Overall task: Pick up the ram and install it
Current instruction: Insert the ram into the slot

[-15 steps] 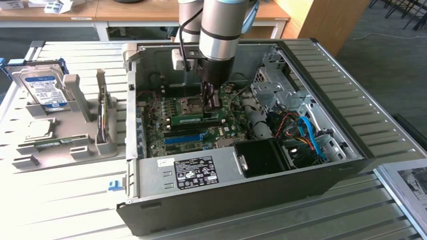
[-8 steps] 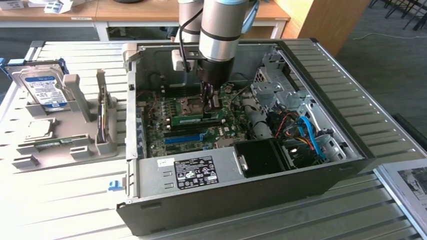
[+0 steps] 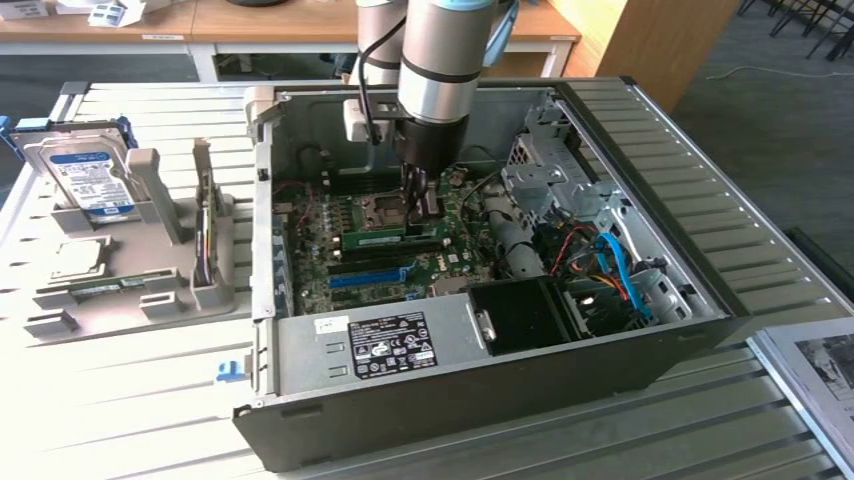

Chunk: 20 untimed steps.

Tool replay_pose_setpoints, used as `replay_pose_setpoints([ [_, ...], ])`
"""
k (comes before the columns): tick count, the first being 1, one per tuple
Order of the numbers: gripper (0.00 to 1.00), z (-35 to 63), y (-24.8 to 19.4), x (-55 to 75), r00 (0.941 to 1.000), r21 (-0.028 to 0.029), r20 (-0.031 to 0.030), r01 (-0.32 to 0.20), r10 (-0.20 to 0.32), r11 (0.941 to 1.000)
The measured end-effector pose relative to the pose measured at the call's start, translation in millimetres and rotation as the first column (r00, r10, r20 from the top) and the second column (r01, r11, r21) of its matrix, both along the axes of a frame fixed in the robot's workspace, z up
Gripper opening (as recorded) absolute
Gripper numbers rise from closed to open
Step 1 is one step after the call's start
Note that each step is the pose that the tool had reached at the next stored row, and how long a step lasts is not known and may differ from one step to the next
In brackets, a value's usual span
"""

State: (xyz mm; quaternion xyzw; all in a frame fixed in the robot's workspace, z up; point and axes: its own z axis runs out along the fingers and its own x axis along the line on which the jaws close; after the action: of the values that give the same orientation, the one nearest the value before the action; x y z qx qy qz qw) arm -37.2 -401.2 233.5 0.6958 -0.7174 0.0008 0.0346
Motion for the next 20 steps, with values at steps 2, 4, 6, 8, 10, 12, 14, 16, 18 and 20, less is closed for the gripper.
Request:
replay_pose_setpoints([
  [2, 0.12, 0.0, 0.0, 0.1, 1.0, -0.0001, -0.0001, 0.0, 0.0, 1.0],
  [4, 0.12, 0.1, -0.1, 0.7, 1.0, -0.0002, -0.0024, 0.0, 0.0, 1.0],
  [6, 0.12, 0.1, -0.1, 0.9, 1.0, -0.0001, -0.0037, 0.0, 0.0, 1.0],
  [8, 0.12, -0.4, -0.1, 0.8, 1.0, -0.0001, -0.0038, 0.0, 0.0, 1.0],
  [10, 0.12, -0.4, -0.1, 0.7, 1.0, -0.0002, -0.0038, 0.0, 0.0, 1.0],
  [12, 0.12, -0.5, 0.0, 0.7, 1.0, 0.0007, -0.0036, 0.0, 0.0, 1.0],
  [14, 0.12, -0.6, 0.0, 0.7, 1.0, 0.0015, -0.0036, 0.0, 0.0, 1.0],
  [16, 0.12, -0.6, -0.1, 0.7, 1.0, 0.0016, -0.0038, -0.001, 0.001, 1.0],
  [18, 0.12, -0.6, -0.1, 0.7, 1.0, 0.0017, -0.0037, -0.001, 0.001, 1.0],
  [20, 0.12, -0.6, -0.1, 0.7, 1.0, 0.0016, -0.0038, -0.003, 0.003, 1.0],
])
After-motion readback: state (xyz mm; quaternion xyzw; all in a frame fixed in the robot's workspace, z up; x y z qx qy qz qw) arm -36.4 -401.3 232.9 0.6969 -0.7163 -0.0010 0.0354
